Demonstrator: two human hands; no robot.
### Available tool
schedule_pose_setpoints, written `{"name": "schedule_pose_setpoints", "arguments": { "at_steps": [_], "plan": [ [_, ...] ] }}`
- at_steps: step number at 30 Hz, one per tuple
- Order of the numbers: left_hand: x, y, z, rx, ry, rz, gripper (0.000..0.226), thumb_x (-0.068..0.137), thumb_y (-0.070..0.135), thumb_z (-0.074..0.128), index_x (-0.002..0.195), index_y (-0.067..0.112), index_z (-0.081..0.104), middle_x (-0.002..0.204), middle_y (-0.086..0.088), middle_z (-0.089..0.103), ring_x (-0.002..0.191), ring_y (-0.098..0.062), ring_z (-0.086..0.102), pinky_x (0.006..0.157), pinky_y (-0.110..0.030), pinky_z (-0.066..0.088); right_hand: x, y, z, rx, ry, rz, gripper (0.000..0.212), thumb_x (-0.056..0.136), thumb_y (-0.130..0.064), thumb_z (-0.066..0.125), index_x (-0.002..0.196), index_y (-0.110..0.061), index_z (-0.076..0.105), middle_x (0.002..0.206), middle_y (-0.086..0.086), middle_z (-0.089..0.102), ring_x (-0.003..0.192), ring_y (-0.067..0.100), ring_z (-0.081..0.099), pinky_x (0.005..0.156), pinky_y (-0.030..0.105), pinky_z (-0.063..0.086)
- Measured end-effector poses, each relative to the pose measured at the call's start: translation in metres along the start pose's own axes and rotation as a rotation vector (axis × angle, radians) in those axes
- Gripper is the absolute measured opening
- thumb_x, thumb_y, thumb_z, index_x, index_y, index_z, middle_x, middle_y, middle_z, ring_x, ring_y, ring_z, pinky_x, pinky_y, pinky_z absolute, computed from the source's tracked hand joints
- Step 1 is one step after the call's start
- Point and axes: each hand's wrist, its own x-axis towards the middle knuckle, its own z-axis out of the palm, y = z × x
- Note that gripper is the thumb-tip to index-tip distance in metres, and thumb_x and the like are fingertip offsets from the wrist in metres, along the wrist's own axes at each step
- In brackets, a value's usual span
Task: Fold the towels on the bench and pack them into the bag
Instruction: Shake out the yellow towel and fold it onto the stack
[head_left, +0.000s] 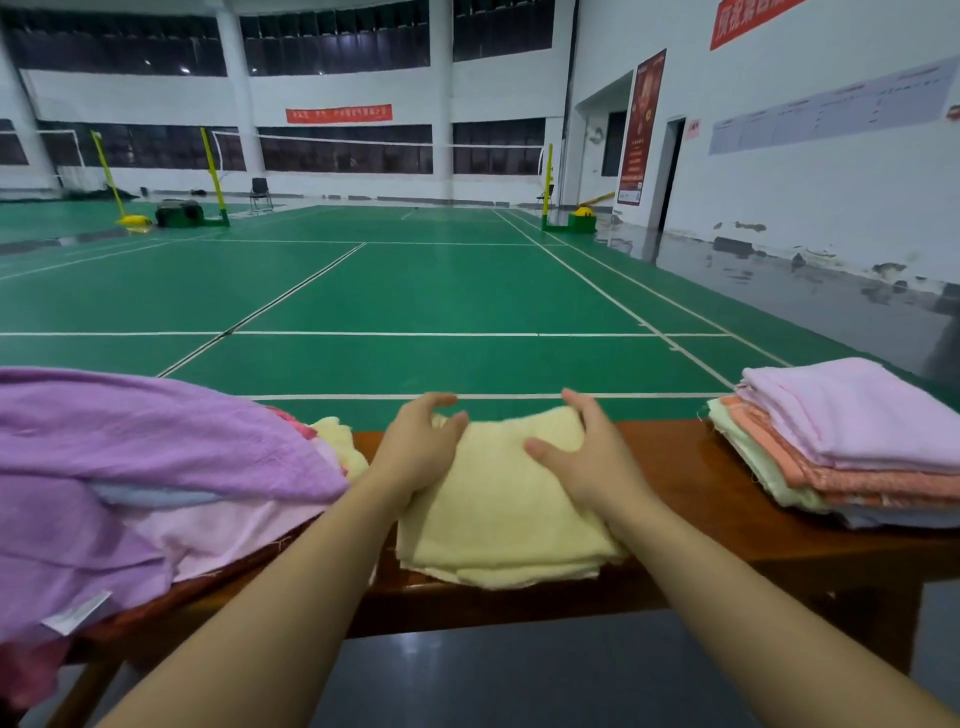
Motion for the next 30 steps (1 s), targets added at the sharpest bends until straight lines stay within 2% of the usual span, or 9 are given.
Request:
{"name": "schedule_pose_setpoints", "arguments": {
  "at_steps": [6, 9, 12, 14, 18, 21, 23, 26, 30],
  "plan": [
    [0.005, -0.011, 0.003, 0.165, 0.003, -0.067, 0.063, 0.090, 0.049, 0.069, 0.145, 0.024, 0.049, 0.141, -0.005, 0.058, 0.128, -0.027, 0.055, 0.104, -0.036, 0.045, 0.005, 0.018, 0.011, -0.558, -0.028, -0.090, 0.073, 0.089, -0.057, 0.065, 0.150, -0.029, 0.035, 0.143, 0.000, 0.042, 0.132, 0.025, 0.044, 0.108, 0.039, 0.039],
    [0.009, 0.002, -0.009, 0.354, 0.011, -0.061, 0.075, 0.086, 0.056, 0.069, 0.148, 0.022, 0.045, 0.142, -0.004, 0.057, 0.129, -0.028, 0.055, 0.103, -0.037, 0.046, 0.007, 0.012, 0.002, -0.589, 0.013, -0.233, 0.059, 0.092, -0.057, 0.060, 0.143, -0.031, 0.044, 0.140, -0.004, 0.039, 0.133, 0.020, 0.039, 0.112, 0.037, 0.034],
    [0.012, 0.009, -0.021, 0.520, -0.059, -0.108, 0.070, 0.085, 0.061, 0.068, 0.138, 0.018, 0.054, 0.133, -0.004, 0.063, 0.120, -0.027, 0.060, 0.095, -0.035, 0.050, 0.007, 0.009, 0.001, -0.372, -0.198, -0.402, 0.040, 0.099, -0.046, 0.056, 0.137, -0.033, 0.053, 0.156, -0.012, 0.037, 0.148, 0.007, 0.024, 0.123, 0.034, 0.020],
    [0.008, 0.012, -0.028, 0.650, -0.023, -0.126, 0.060, 0.087, 0.062, 0.064, 0.125, 0.015, 0.059, 0.120, -0.006, 0.065, 0.110, -0.030, 0.062, 0.087, -0.036, 0.050, 0.002, 0.011, 0.006, -0.308, -0.425, -0.404, 0.042, 0.102, -0.048, 0.048, 0.143, -0.037, 0.049, 0.162, -0.018, 0.026, 0.151, -0.001, 0.012, 0.125, 0.032, 0.010],
    [-0.014, 0.027, -0.013, 0.672, 0.179, 0.125, 0.040, 0.104, 0.044, 0.043, 0.125, 0.013, 0.055, 0.127, -0.013, 0.052, 0.119, -0.035, 0.053, 0.098, -0.047, 0.046, -0.004, 0.019, 0.018, -0.589, -0.616, -0.410, 0.059, 0.102, -0.062, 0.024, 0.157, -0.040, 0.028, 0.167, -0.018, 0.009, 0.153, 0.003, 0.003, 0.126, 0.037, 0.001],
    [-0.035, 0.013, 0.025, 0.614, -0.049, 0.254, 0.044, 0.107, 0.036, 0.028, 0.140, 0.014, 0.046, 0.146, -0.009, 0.045, 0.135, -0.030, 0.043, 0.112, -0.046, 0.037, -0.005, 0.018, 0.021, -0.641, -0.547, -0.339, 0.054, 0.108, -0.049, 0.019, 0.160, -0.035, 0.016, 0.168, -0.013, 0.006, 0.154, 0.007, 0.003, 0.126, 0.035, 0.002],
    [-0.043, -0.007, 0.042, 0.653, -0.190, 0.175, 0.057, 0.108, 0.042, 0.018, 0.157, 0.015, 0.024, 0.167, -0.011, 0.018, 0.153, -0.029, 0.019, 0.124, -0.047, 0.020, -0.007, 0.019, 0.021, -0.684, -0.515, -0.266, 0.055, 0.109, -0.043, 0.015, 0.162, -0.026, 0.009, 0.169, -0.009, 0.002, 0.154, 0.006, 0.000, 0.125, 0.032, 0.002],
    [-0.044, -0.019, 0.047, 0.653, -0.280, 0.117, 0.064, 0.107, 0.048, 0.011, 0.162, 0.018, -0.002, 0.169, -0.006, -0.012, 0.156, -0.026, -0.004, 0.127, -0.044, 0.001, -0.006, 0.023, 0.022, -0.731, -0.517, -0.210, 0.057, 0.109, -0.041, 0.015, 0.162, -0.022, 0.003, 0.169, -0.007, -0.003, 0.154, 0.008, -0.003, 0.125, 0.033, 0.001],
    [-0.038, -0.019, 0.044, 0.701, -0.326, 0.160, 0.065, 0.107, 0.050, 0.009, 0.162, 0.020, -0.004, 0.169, -0.003, -0.015, 0.156, -0.022, -0.010, 0.126, -0.042, -0.002, -0.007, 0.021, 0.025, -0.752, -0.504, -0.186, 0.058, 0.109, -0.042, 0.016, 0.162, -0.022, 0.003, 0.169, -0.006, -0.003, 0.155, 0.010, -0.002, 0.126, 0.035, 0.003]
  ]
}}
